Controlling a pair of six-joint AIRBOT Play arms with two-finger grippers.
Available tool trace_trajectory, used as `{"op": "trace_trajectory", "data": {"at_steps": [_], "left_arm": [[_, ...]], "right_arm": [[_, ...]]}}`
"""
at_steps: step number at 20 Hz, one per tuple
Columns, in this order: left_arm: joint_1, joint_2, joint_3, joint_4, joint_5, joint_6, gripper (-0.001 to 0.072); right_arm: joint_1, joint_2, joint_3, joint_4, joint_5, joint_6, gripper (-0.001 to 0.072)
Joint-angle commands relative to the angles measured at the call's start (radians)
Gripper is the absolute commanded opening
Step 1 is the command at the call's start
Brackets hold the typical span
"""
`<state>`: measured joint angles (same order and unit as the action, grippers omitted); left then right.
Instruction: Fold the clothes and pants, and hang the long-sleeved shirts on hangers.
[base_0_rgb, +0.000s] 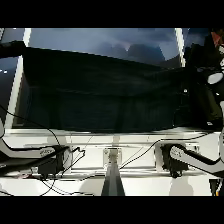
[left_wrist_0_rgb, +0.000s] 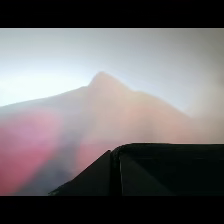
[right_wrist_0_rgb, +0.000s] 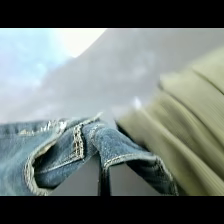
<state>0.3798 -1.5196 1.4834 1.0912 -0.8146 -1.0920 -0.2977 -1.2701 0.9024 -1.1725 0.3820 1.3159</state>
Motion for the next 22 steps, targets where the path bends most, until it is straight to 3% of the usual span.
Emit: {"op": "trace_trajectory", "data": {"at_steps": [1,7,8,9,10,11,12,15,18,19,21,22], "left_arm": [[0.002,-0.029,0.001,0.096,0.072,-0.011,0.0018],[0.002,-0.078,0.001,0.102,0.22,-0.035,0.0018],[0.002,-0.09,0.001,0.102,0.222,-0.038,0.0018],[0.002,-0.104,0.001,0.102,0.22,-0.038,0.0022],[0.002,-0.114,0.001,0.101,0.219,-0.038,0.0162],[0.002,-0.119,0.001,0.101,0.208,-0.039,0.0558],[0.002,-0.117,0.001,0.102,0.209,-0.063,0.07],[0.02,-0.092,0.002,0.106,0.199,-0.16,0.0691],[0.04,-0.028,0.002,0.106,0.115,-0.18,0.0674],[0.042,-0.003,0.002,0.106,0.073,-0.18,0.0612],[0.046,0.046,0.001,0.106,-0.041,-0.18,0.0476],[0.046,0.067,0.001,0.114,-0.104,-0.18,0.0332]], "right_arm": [[0.077,-0.119,0.068,0.004,-0.153,0.0,0.002],[0.098,-0.277,0.256,-0.011,-0.127,0.0,0.0021],[0.098,-0.292,0.266,-0.012,-0.126,0.0,0.0073],[0.098,-0.304,0.269,-0.015,-0.121,0.0,0.0304],[0.098,-0.308,0.269,-0.021,-0.109,-0.001,0.0536],[0.098,-0.307,0.27,-0.041,-0.089,-0.001,0.0638],[0.098,-0.307,0.278,-0.068,-0.055,0.0,0.0639],[0.098,-0.296,0.33,-0.137,0.095,0.0,0.0638],[0.098,-0.238,0.384,-0.201,0.226,0.0,0.0613],[0.098,-0.21,0.399,-0.214,0.259,0.0,0.0601],[0.098,-0.138,0.422,-0.24,0.319,0.0,0.0484],[0.098,-0.095,0.426,-0.262,0.337,0.0,0.0383]]}}
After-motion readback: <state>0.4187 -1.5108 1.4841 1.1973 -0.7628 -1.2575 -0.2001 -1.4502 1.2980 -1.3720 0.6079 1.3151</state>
